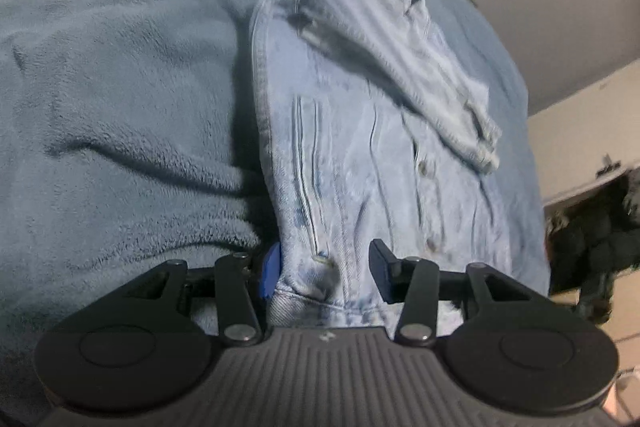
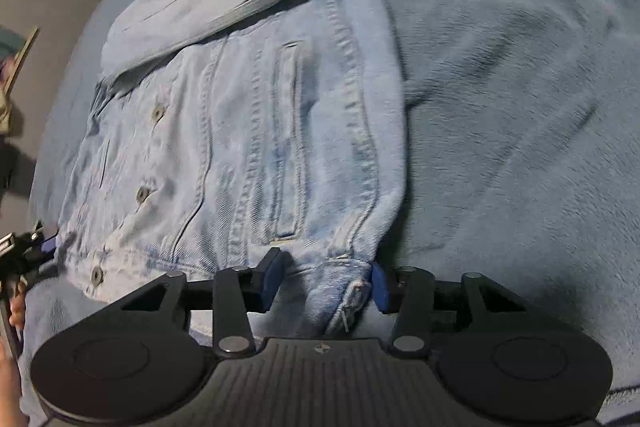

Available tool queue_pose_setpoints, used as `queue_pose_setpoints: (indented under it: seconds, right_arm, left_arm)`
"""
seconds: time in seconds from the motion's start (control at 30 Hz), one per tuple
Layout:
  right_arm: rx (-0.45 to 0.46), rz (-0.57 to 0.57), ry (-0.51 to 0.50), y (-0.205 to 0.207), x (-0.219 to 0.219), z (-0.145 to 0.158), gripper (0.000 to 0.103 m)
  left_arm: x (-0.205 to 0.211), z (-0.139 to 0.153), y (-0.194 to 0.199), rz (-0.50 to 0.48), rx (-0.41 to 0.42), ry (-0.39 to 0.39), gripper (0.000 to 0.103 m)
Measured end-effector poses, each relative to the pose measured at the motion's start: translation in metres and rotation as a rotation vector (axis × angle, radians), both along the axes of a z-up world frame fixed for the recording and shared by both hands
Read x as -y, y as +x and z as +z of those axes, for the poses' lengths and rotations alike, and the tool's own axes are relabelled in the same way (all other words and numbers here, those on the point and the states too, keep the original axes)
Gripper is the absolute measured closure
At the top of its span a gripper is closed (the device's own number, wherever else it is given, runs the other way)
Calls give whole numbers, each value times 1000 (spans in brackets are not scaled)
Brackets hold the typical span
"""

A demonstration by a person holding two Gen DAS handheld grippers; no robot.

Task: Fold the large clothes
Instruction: 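Lift the hem with both tools and fold it toward the collar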

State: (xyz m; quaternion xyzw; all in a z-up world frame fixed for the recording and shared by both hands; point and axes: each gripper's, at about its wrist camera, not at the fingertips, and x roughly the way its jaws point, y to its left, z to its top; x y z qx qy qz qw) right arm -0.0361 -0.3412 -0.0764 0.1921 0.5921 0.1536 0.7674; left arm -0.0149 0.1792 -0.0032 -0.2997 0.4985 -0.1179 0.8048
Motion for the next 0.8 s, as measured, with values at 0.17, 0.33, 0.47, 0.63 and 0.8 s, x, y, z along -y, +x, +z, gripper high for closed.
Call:
queue_pose_setpoints:
  seconds: [0.17,0.33,0.47,0.63,0.8]
  right_arm:
    - [75,-54,233,-2,14,11,55]
    - [44,-61,207,2,14,7,55]
    - [-14,-7,107,1,5,0,56]
    - [-10,3,93,-1,2,3,56]
    - [-7,5,96,-3,3,2,56]
  left_arm:
    - [-14,-5,-5,27,79,-155,59]
    - [-9,-9,2,17,25,-133,59]
    - [2,-14,7,-32,-45,-24,59]
    - [-10,-15,0,-15,21,-171,59]
    - [-18,-19,1,-22,35,-274,59]
